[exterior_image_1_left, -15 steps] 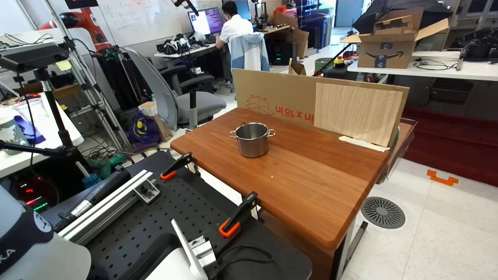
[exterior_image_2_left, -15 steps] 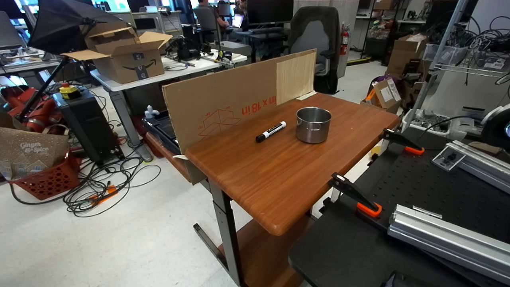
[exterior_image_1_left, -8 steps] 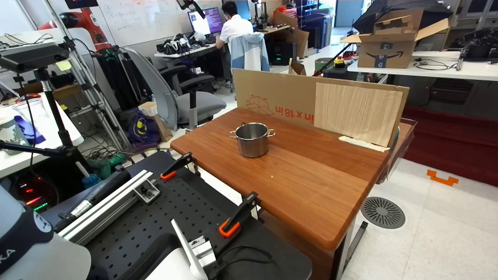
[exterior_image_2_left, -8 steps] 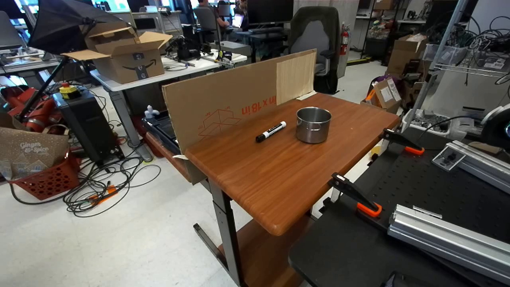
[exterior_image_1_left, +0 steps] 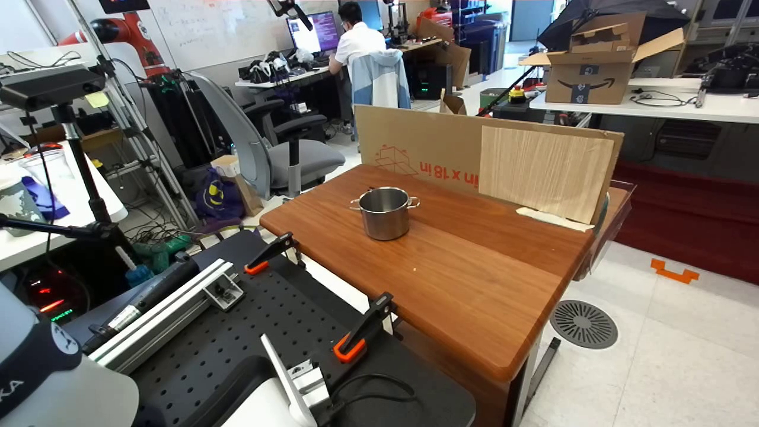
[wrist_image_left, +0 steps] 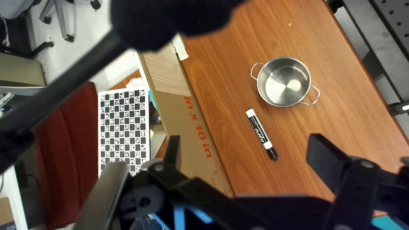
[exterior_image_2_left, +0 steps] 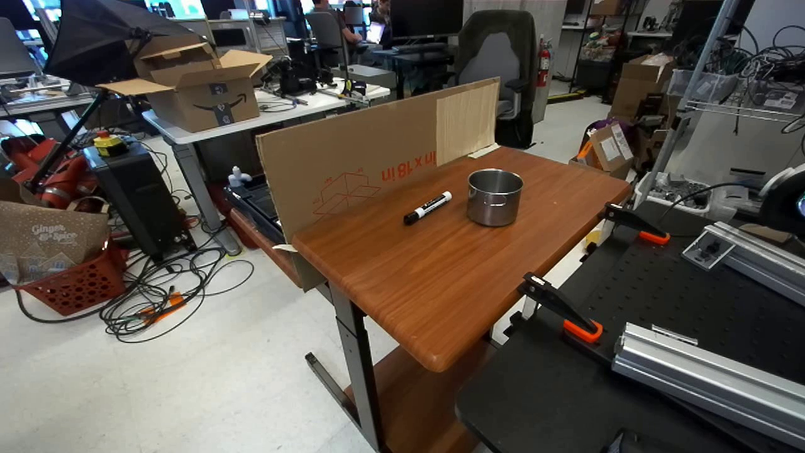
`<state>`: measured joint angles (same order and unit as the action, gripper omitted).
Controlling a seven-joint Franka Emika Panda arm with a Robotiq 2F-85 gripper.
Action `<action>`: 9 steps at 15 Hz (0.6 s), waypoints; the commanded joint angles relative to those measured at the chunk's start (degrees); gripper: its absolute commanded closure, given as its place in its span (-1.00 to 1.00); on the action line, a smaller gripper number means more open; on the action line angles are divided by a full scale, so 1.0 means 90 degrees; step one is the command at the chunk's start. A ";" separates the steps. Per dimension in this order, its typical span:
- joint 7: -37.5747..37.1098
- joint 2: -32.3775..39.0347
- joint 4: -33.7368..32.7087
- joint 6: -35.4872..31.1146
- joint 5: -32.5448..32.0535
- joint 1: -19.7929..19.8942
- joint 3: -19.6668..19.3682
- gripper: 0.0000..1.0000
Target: Put the marker in the pot
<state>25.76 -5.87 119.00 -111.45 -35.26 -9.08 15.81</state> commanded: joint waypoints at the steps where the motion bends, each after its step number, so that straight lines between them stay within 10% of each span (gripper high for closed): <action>1: 0.0489 0.0316 -0.0089 -0.0329 -0.0056 -0.0173 -0.0165 -1.00; 9: 0.2151 0.1351 0.0245 -0.2901 -0.0054 -0.0152 -0.0143 -1.00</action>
<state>39.78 4.63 119.97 -129.88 -35.26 -9.99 15.49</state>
